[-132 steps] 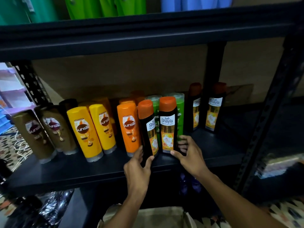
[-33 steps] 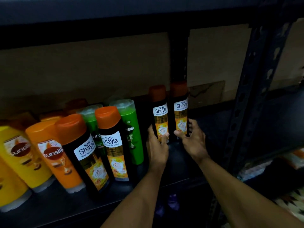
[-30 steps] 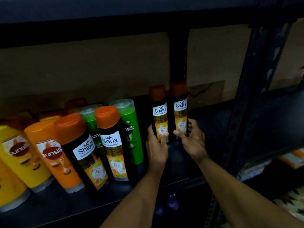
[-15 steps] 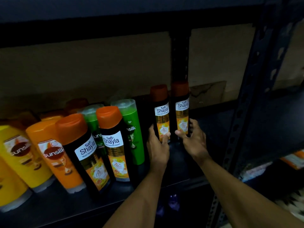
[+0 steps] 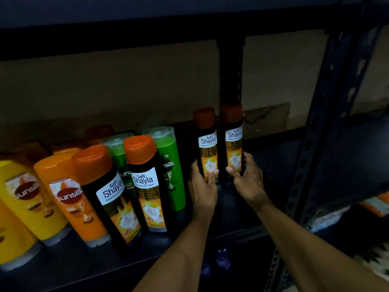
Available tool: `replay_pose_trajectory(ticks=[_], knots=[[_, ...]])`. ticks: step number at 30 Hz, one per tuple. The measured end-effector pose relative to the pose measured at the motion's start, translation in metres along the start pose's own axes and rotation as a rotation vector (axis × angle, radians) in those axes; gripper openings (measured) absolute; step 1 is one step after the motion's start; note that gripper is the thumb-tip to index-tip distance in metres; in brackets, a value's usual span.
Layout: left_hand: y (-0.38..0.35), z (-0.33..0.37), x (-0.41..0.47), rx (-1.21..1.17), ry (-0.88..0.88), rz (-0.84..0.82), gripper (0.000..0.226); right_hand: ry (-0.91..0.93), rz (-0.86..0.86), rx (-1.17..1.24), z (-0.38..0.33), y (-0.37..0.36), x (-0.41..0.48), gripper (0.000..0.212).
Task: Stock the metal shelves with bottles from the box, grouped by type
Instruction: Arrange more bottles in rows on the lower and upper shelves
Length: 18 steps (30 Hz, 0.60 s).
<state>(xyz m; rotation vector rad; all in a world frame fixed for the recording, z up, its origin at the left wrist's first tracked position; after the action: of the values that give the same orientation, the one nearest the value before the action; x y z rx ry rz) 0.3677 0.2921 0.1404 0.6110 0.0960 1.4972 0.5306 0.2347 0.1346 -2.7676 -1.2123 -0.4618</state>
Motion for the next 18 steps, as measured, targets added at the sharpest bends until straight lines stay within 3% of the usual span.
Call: replay_pose_trajectory(ticks=[18], knots=[[-0.0023,-0.0003,0.0029,0.039,-0.001,0.001,0.06,-0.01,0.001,-0.063,-0.0061,0.0005,-0.0021,0.056]])
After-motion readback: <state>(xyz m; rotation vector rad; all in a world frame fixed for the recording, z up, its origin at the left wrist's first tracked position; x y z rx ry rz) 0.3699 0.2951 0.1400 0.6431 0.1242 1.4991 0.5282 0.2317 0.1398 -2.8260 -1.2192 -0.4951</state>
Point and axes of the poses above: each hand's wrist, its own x-axis towards the middle knuckle, its own y-axis out of the back of the hand, z = x × y, the point moved 7 cm from there along x, towards the middle knuckle, and after that the axes turned 13 degrees about x, right-handed, at the moved point
